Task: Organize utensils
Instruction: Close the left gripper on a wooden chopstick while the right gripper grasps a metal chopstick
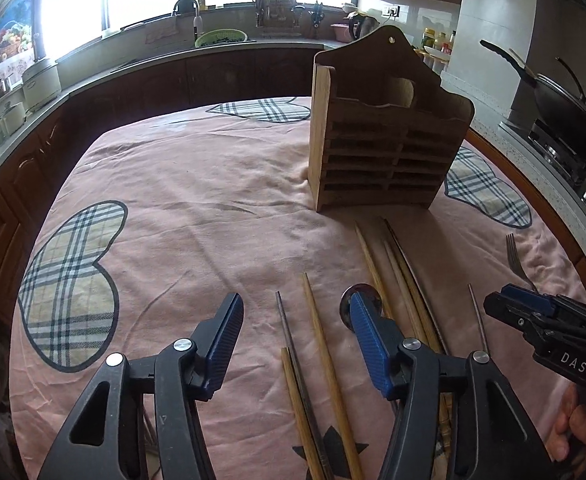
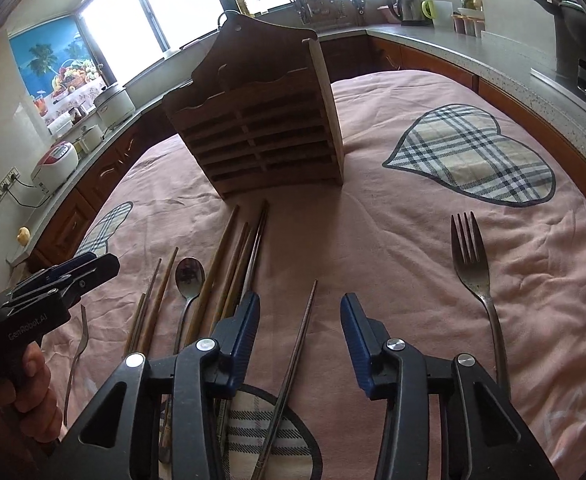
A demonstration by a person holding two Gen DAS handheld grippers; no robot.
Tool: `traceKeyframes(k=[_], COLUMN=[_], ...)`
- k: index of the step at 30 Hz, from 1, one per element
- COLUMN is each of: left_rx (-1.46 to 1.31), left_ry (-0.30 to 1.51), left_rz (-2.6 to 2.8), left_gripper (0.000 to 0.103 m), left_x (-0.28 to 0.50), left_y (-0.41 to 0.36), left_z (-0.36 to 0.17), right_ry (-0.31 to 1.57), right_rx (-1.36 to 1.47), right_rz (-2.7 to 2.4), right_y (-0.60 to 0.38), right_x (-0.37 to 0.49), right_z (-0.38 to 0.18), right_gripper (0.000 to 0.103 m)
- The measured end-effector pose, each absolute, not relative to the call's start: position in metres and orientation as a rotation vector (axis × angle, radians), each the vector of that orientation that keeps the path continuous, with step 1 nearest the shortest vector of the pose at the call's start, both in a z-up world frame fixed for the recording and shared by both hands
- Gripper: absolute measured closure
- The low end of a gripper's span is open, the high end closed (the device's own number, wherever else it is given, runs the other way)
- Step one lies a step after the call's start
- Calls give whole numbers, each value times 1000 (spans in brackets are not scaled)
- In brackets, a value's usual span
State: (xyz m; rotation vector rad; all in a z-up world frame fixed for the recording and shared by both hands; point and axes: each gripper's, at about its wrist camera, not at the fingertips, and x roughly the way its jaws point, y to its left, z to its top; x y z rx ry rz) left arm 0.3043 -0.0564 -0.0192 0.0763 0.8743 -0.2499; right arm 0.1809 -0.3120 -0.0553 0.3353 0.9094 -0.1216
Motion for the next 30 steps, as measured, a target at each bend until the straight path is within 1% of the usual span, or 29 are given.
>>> traceKeyframes(k=[4,8,11,12,13,15,16,17,18,23,30], left_rx=[118,164,184,187,184,186,190,192,188,143,38], left_ry=[907,938,962,977,992,1009,998,997,998,981,913], left_rz=[-250,-267,-268,-273,-279,-285,-288,-293,-300,-311,-329], left_gripper=[50,52,63,69,77,85,87,89,94,96,97], left_x=[331,349,361,365,368,372,371,371,370,364,338], left_y=[-67,-80,-86,-88,-89,-90,-91,-91,-91,-82,-60], left_z=[-34,-47,-56,-59,-62,-68,-68,-69,-68,-60,-23], right_ry=[946,971,974,971,972,972,970,969,969,958,902], right_rx=[336,355,353,357,356,355,358,361,367,391,396], right_rz=[-128,-125,-120,-113,-112,-112,-111,-108,-104,-89,-69], right_y=[-315,-317,-317,-317,-317,-317,-317,-317,-318,-321,-318], right_x=[189,196,198,199,200,203,204,205,205,205,200], right_z=[-65,-73,-74,-74,-74,-75,-75,-76,-76,-74,-53], right_gripper=[61,71,72,73,74,83,86,92,95,96,98])
